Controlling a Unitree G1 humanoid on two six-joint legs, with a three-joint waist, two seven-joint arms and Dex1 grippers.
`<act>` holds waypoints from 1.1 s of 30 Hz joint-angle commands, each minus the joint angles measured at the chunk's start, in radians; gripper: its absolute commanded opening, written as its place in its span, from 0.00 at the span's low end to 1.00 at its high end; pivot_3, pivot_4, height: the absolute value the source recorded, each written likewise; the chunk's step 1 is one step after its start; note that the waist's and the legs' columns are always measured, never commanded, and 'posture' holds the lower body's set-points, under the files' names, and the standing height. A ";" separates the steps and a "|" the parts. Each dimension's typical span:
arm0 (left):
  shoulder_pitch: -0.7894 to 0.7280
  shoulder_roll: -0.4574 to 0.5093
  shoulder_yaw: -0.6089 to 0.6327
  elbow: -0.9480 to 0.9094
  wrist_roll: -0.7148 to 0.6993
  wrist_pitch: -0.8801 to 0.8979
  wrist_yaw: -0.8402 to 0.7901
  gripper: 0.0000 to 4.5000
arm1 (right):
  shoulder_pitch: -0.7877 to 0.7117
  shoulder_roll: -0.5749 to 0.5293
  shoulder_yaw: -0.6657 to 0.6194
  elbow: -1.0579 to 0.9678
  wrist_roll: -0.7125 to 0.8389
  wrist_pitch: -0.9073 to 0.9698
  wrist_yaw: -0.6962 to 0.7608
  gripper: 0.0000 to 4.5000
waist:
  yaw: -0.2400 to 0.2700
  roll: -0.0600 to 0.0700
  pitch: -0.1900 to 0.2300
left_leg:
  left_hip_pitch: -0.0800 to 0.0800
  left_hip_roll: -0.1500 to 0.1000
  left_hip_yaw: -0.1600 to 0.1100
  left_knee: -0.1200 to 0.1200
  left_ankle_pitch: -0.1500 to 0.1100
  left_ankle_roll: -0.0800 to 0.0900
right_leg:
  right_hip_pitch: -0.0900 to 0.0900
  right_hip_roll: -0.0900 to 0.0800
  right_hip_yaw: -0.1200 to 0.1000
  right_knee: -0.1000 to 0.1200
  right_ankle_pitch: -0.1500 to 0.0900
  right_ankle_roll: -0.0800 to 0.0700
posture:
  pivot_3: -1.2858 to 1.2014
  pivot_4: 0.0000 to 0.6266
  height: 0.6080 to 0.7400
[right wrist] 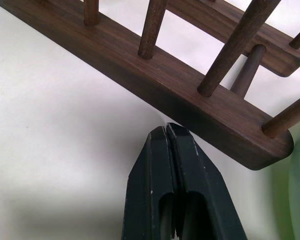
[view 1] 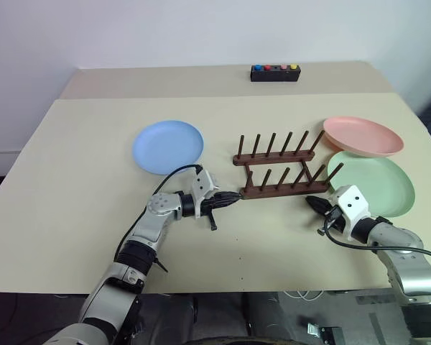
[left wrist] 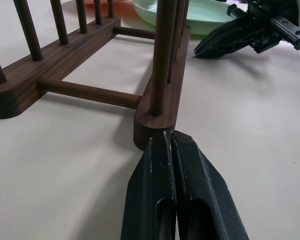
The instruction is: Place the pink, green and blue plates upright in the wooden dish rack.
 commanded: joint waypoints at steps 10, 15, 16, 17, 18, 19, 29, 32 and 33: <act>0.123 0.203 0.116 -0.172 -0.110 0.080 -0.116 0.00 | 0.251 -0.097 -0.189 -0.338 0.172 0.172 0.103 0.50 | -0.006 0.000 0.001 | -0.001 0.001 0.001 -0.007 0.000 0.000 | -0.004 0.001 0.001 0.000 0.000 -0.001 | 0.52 0.24 1.00; 0.157 0.276 0.132 -0.246 -0.134 0.110 -0.168 0.00 | 0.271 -0.149 -0.301 -0.359 0.176 0.204 0.104 0.99 | 0.001 -0.001 0.003 | -0.001 0.001 0.001 -0.007 0.000 0.000 | -0.004 0.000 0.001 -0.001 -0.001 -0.001 | 0.52 0.24 1.00; 0.160 0.280 0.127 -0.254 -0.133 0.113 -0.174 0.00 | 0.267 -0.156 -0.310 -0.354 0.168 0.202 0.102 0.99 | 0.004 -0.002 0.003 | -0.001 0.001 0.001 -0.006 0.000 0.000 | -0.004 0.000 0.001 -0.002 -0.001 -0.001 | 0.52 0.24 1.00; 0.161 0.279 0.118 -0.263 -0.133 0.122 -0.180 0.00 | 0.255 -0.165 -0.312 -0.345 0.149 0.195 0.092 0.99 | 0.005 -0.002 0.003 | -0.001 0.001 0.001 -0.006 0.000 0.000 | -0.004 0.000 0.000 -0.002 -0.001 -0.001 | 0.52 0.24 1.00; 0.163 0.276 0.111 -0.269 -0.132 0.125 -0.184 0.00 | 0.243 -0.174 -0.312 -0.334 0.131 0.189 0.082 0.99 | 0.004 -0.002 0.003 | -0.001 0.001 0.001 -0.006 0.000 0.000 | -0.004 0.000 0.000 -0.002 -0.001 -0.001 | 0.52 0.24 1.00; 0.163 0.273 0.104 -0.277 -0.132 0.131 -0.188 0.00 | 0.230 -0.183 -0.310 -0.323 0.113 0.184 0.075 0.99 | 0.004 -0.002 0.003 | -0.002 0.001 0.001 -0.006 0.000 0.000 | -0.004 0.000 0.000 -0.002 -0.001 -0.001 | 0.52 0.24 1.00; 0.117 0.177 0.003 -0.274 -0.078 0.103 -0.186 0.00 | 0.066 -0.304 -0.273 -0.070 -0.069 0.062 0.026 0.99 | 0.003 -0.002 0.003 | -0.002 0.001 0.001 -0.007 0.000 0.000 | -0.005 0.000 0.000 -0.003 -0.001 -0.001 | 0.52 0.24 1.00; 0.090 0.133 -0.024 -0.239 -0.055 0.086 -0.177 0.00 | -0.027 -0.349 -0.222 0.047 -0.154 0.002 -0.013 0.99 | 0.001 -0.001 0.003 | -0.002 0.001 0.001 -0.007 0.000 0.000 | -0.005 -0.001 0.001 -0.003 -0.001 -0.001 | 0.52 0.24 1.00; 0.083 0.124 -0.027 -0.230 -0.051 0.081 -0.174 0.00 | -0.064 -0.363 -0.196 0.091 -0.186 -0.022 -0.030 0.99 | 0.000 -0.001 0.003 | -0.002 0.000 0.002 -0.007 0.000 0.000 | -0.005 -0.001 0.001 -0.003 0.000 -0.001 | 0.52 0.24 1.00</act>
